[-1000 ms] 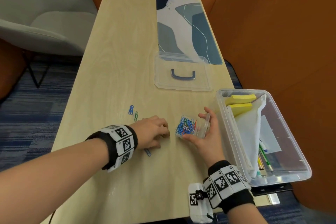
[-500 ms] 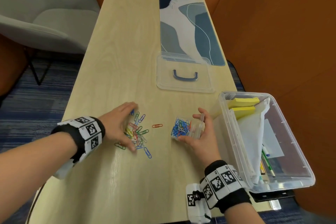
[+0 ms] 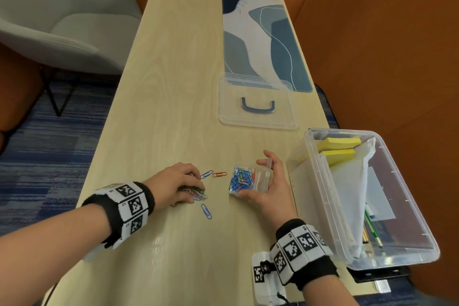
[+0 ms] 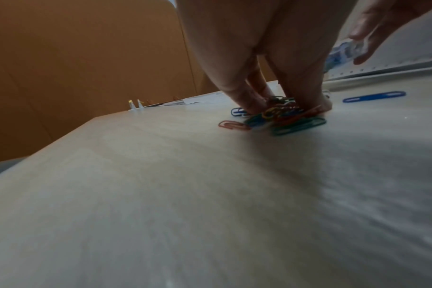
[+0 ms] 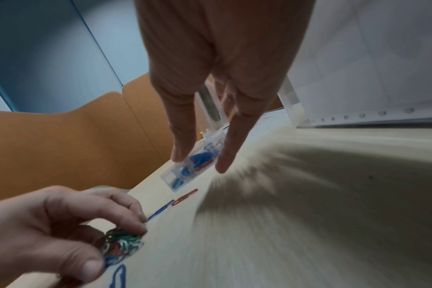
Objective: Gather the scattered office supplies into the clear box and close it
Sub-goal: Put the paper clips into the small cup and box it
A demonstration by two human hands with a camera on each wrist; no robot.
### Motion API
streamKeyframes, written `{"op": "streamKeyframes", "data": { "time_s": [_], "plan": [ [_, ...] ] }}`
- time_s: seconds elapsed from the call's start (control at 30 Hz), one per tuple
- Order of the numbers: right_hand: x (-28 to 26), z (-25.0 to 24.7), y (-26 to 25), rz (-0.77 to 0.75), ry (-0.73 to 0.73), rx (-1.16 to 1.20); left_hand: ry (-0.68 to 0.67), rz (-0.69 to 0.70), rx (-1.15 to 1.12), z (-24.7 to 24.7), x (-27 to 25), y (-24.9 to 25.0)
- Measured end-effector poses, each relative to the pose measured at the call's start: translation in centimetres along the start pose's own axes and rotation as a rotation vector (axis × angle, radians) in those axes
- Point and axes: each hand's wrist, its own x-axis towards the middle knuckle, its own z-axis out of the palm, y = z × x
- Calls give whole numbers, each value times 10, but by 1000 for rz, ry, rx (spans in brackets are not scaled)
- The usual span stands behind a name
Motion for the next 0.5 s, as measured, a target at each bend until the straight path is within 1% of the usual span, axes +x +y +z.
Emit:
{"op": "streamKeyframes", "data": {
  "time_s": [0.07,0.1,0.2,0.27,0.33,0.37,0.43,0.5],
  "plan": [
    [0,1,2,2,-6,3,12,-74,-125,0,0,3],
    [-1,1,3,5,-10,5,29,-102,-137,0,0,6],
    [-1,4,7,12,-27,3,58,-132,-21,-1,8,15],
    [-2,6,9,10,-31,4,92,-189,-34,-5,13,24],
    [-3,8,12,8,-34,6,167,-240,-103,-10,18,34],
    [-3,9,12,6,-36,8,203,-241,-147,-12,20,41],
    [-5,12,11,-1,-43,16,247,-192,-231,-14,25,57],
    [-6,14,9,-14,-69,29,251,-135,-253,-13,29,73]
  ]
}}
